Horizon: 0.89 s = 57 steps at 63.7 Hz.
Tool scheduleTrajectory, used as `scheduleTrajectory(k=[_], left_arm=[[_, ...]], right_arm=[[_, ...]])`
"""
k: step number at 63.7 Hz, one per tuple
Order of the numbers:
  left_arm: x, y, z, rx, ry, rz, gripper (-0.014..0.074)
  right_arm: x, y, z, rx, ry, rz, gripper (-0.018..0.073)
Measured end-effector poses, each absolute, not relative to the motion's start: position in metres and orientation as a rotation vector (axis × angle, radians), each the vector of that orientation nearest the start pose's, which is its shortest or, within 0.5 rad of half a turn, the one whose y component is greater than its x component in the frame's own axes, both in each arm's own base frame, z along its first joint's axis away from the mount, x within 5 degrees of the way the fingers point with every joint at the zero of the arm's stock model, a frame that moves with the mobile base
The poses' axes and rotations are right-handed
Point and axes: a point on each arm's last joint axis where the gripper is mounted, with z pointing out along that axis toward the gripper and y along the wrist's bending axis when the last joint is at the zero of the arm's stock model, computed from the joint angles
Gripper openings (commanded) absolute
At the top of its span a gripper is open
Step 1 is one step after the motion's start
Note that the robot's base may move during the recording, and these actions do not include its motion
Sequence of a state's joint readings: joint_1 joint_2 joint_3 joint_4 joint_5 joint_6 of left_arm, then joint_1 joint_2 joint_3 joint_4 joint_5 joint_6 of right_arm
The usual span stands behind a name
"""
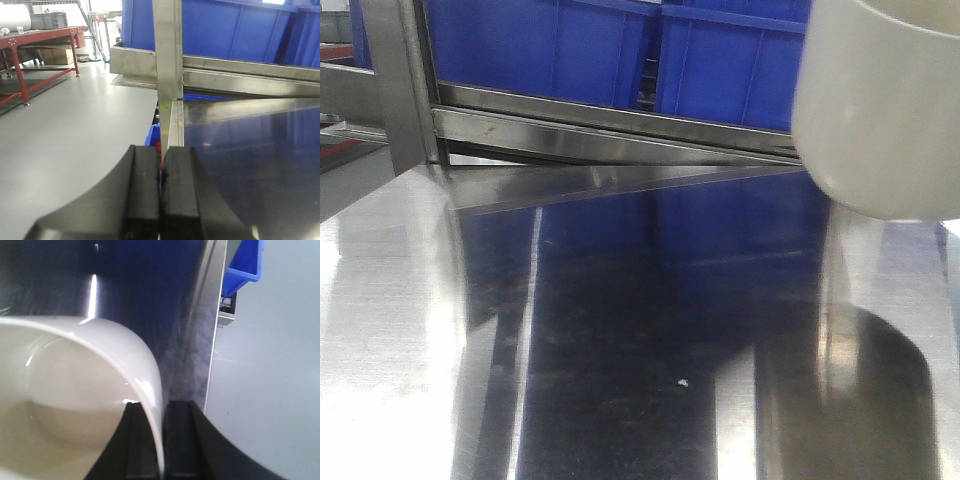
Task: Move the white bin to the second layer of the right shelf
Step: 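Lift the white bin off the table with the right gripper, then hold the bin in the right gripper and back away from table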
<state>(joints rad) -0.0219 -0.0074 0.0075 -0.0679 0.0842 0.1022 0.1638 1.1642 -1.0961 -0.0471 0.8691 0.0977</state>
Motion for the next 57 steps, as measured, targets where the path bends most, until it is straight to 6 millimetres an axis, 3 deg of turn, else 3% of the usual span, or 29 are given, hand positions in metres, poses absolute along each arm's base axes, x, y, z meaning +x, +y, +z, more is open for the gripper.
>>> scheduleTrajectory(k=[22, 42, 57], left_arm=[[0.056, -0.002, 0.203, 0.049, 1.567, 0.005, 0.0085], [0.056, -0.002, 0.203, 0.049, 1.567, 0.005, 0.0085], [0.056, -0.002, 0.203, 0.049, 1.567, 0.005, 0.0085]], right_arm=[[0.166, 0.005, 0.340, 0.016, 2.362, 0.026, 0.0056], [0.120, 0.002, 0.343, 0.028, 2.246, 0.027, 0.0056], [0.097, 0.002, 0.330, 0.029, 2.224, 0.030, 0.0056]])
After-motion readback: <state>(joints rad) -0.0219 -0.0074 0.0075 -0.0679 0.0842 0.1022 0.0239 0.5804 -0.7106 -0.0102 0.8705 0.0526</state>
